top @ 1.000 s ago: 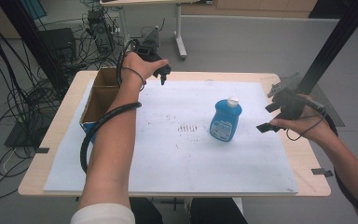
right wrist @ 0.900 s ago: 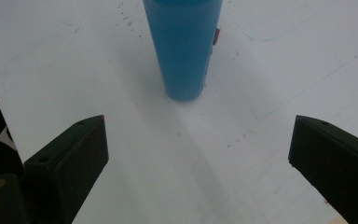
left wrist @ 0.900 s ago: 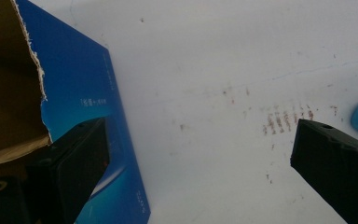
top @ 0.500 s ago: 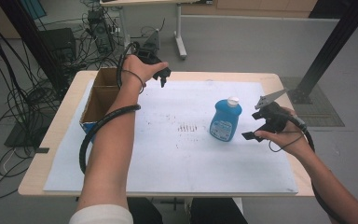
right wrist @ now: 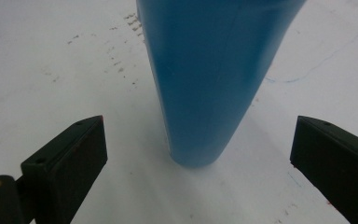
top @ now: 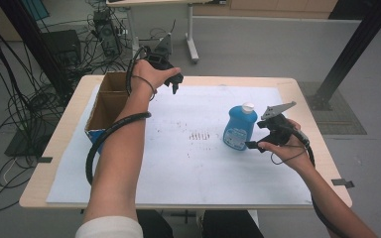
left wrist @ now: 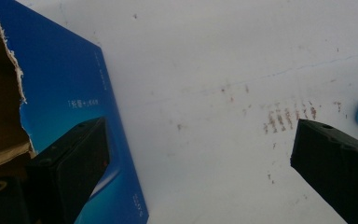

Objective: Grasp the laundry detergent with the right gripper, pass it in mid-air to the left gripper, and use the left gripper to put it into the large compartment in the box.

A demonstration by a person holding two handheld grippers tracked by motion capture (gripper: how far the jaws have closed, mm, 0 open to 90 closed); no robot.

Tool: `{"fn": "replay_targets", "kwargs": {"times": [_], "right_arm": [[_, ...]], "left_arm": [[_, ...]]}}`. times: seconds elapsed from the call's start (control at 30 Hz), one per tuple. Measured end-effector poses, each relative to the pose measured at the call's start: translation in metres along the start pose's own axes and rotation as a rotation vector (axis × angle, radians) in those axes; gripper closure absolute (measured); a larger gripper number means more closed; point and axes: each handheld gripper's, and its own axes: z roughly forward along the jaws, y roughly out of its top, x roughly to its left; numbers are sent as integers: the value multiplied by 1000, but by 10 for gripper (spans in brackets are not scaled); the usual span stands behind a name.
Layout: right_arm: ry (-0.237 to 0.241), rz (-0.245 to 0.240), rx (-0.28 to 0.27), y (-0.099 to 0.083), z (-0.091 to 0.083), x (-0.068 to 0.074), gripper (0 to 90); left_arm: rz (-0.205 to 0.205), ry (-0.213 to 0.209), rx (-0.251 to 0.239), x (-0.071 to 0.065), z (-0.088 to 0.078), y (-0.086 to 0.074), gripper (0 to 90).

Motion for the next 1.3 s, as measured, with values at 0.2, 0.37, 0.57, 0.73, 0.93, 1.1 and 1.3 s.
{"fn": "replay_targets", "kwargs": {"times": [0.2, 0.37, 0.57, 0.73, 0.93, 1.1, 1.3], "right_arm": [[1, -4, -25, 1, 9, 2, 36], [-3, -5, -57, 1, 12, 2, 29], [0, -9, -89, 0, 17, 3, 28], [1, -8, -109, -1, 22, 2, 28], [1, -3, -127, -2, 24, 1, 24], [-1, 7, -143, -4, 24, -1, 22], [2, 5, -158, -4, 24, -2, 22]], "left_arm": [[7, -2, 4, 0, 2, 1, 51], [4, -5, 3, -1, 4, 1, 51], [10, -6, 2, -2, 3, 2, 51], [8, -6, 2, -2, 3, 2, 51], [10, -5, 5, -2, 4, 3, 51], [13, -5, 4, -3, 3, 4, 51], [16, -5, 4, -5, 4, 5, 51]]}}
